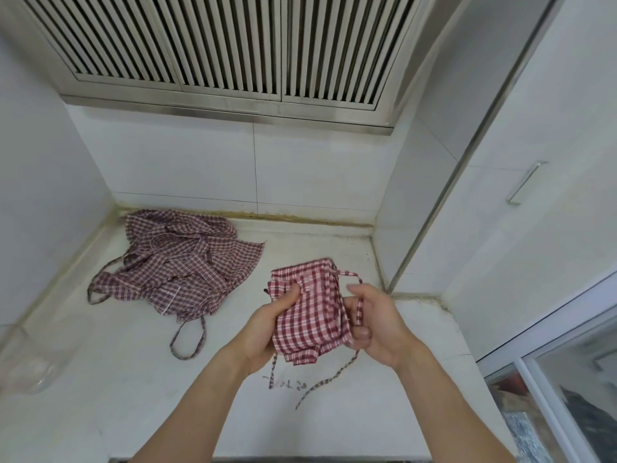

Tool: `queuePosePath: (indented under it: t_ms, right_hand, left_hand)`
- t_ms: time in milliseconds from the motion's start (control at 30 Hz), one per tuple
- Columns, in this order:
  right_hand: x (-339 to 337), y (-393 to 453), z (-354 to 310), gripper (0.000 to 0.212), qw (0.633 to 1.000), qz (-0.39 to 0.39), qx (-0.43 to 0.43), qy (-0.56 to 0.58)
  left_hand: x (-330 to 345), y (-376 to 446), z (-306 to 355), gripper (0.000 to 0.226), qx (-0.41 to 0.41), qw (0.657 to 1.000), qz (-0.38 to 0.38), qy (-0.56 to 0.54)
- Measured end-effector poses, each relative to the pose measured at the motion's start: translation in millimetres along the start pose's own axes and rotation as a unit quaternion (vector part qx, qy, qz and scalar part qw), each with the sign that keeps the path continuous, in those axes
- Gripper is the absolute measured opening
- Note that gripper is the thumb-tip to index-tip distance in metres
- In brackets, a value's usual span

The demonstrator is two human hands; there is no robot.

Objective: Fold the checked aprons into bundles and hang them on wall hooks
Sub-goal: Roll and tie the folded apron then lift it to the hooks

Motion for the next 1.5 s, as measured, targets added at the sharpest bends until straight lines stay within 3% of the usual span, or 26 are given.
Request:
queuePosePath:
  t_ms: [67, 133, 200, 333, 400, 467, 533, 600, 667, 800, 867, 933, 1000, 1033, 1100, 1167, 1233, 1300, 1333, 1400, 1467, 1500]
  right_hand:
    - [-2, 0, 3, 0.053, 0.998, 0.007, 0.013, -0.059]
    - [3, 6, 10, 0.043, 0.990, 0.039, -0.009, -0.137]
    - [4, 15, 21, 0.044, 0.989, 0.091, -0.029, -0.116]
    - [-4, 42, 63, 0.034, 0.990, 0.137, 0.016, -0.016]
    - [-10, 57, 89, 0.032, 0.983, 0.178, 0.053, -0.016]
    - [-18, 69, 114, 0.034, 0.975, 0.197, 0.087, -0.047]
    - [-21, 76, 135, 0.034, 0.970, 0.185, 0.128, -0.091]
    - [-17, 78, 148, 0.023, 0.963, 0.165, 0.139, -0.160]
    - [-12, 83, 155, 0.030, 0.944, 0.164, 0.126, -0.258]
    - [-11, 90, 145, 0.040, 0.837, 0.128, 0.096, -0.524]
    - [-22, 79, 129, 0.042, 0.797, 0.093, 0.123, -0.584]
    - [-38, 64, 100, 0.044, 0.783, 0.072, 0.150, -0.599]
    - [-51, 43, 55, 0.042, 0.813, 0.088, 0.077, -0.570]
    - [-58, 32, 32, 0.042, 0.849, 0.113, 0.012, -0.517]
    - [-71, 9, -9, 0.044, 0.921, 0.170, -0.118, -0.331]
    - [-85, -6, -35, 0.040, 0.945, 0.191, -0.214, -0.156]
    - [-94, -3, -41, 0.037, 0.956, 0.141, -0.257, -0.007]
    - [-95, 22, -21, 0.025, 0.963, 0.147, -0.211, 0.076]
    - [-94, 42, 1, 0.015, 0.967, 0.197, -0.154, 0.058]
    - [-91, 78, 59, 0.019, 0.960, 0.274, 0.010, -0.055]
    - [-80, 97, 115, 0.016, 0.947, 0.256, 0.140, -0.133]
    - [-74, 101, 131, 0.016, 0.946, 0.245, 0.152, -0.149]
  left_hand:
    - [2, 1, -4, 0.052, -0.002, 0.996, -0.026, 0.089]
    - [4, 2, -11, 0.049, -0.006, 0.982, -0.039, 0.185]
    - [1, 5, -18, 0.042, -0.013, 0.947, -0.042, 0.317]
    - [-21, 15, -47, 0.068, -0.056, 0.787, -0.067, 0.610]
    - [-35, 18, -63, 0.059, -0.052, 0.686, -0.078, 0.721]
    - [-43, 17, -76, 0.042, -0.011, 0.644, -0.098, 0.759]
    - [-44, 13, -92, 0.036, 0.044, 0.648, -0.160, 0.744]
    - [-41, 8, -112, 0.036, 0.074, 0.676, -0.209, 0.703]
    - [-40, 8, -129, 0.036, 0.074, 0.706, -0.201, 0.675]
    - [-38, 14, -145, 0.036, 0.054, 0.694, -0.181, 0.694]
    - [-32, 16, -150, 0.036, 0.035, 0.685, -0.183, 0.704]
    - [-28, 16, -153, 0.036, 0.031, 0.664, -0.183, 0.724]
    - [-27, 18, -156, 0.037, 0.035, 0.644, -0.185, 0.742]
    - [-27, 18, -157, 0.037, 0.036, 0.638, -0.185, 0.746]
    - [-28, 20, -160, 0.038, 0.031, 0.634, -0.188, 0.749]
    - [-28, 20, -161, 0.039, 0.034, 0.630, -0.192, 0.751]
    - [-28, 19, -161, 0.038, 0.041, 0.628, -0.194, 0.752]
    - [-28, 18, -162, 0.037, 0.054, 0.634, -0.188, 0.749]
    - [-29, 17, -161, 0.036, 0.061, 0.638, -0.182, 0.746]
    - [-29, 15, -162, 0.035, 0.080, 0.642, -0.173, 0.742]
    - [-29, 13, -162, 0.034, 0.093, 0.646, -0.169, 0.738]
    - [-29, 13, -162, 0.033, 0.098, 0.647, -0.167, 0.737]
Point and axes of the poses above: each hand's wrist, its own y-axis towards the middle knuckle, its own x-axis out of the palm, z = x × y, the point moved 2 cm from there along y, towards the middle knuckle, and after that the axes turned 14 degrees about x, right-handed, at the moved point
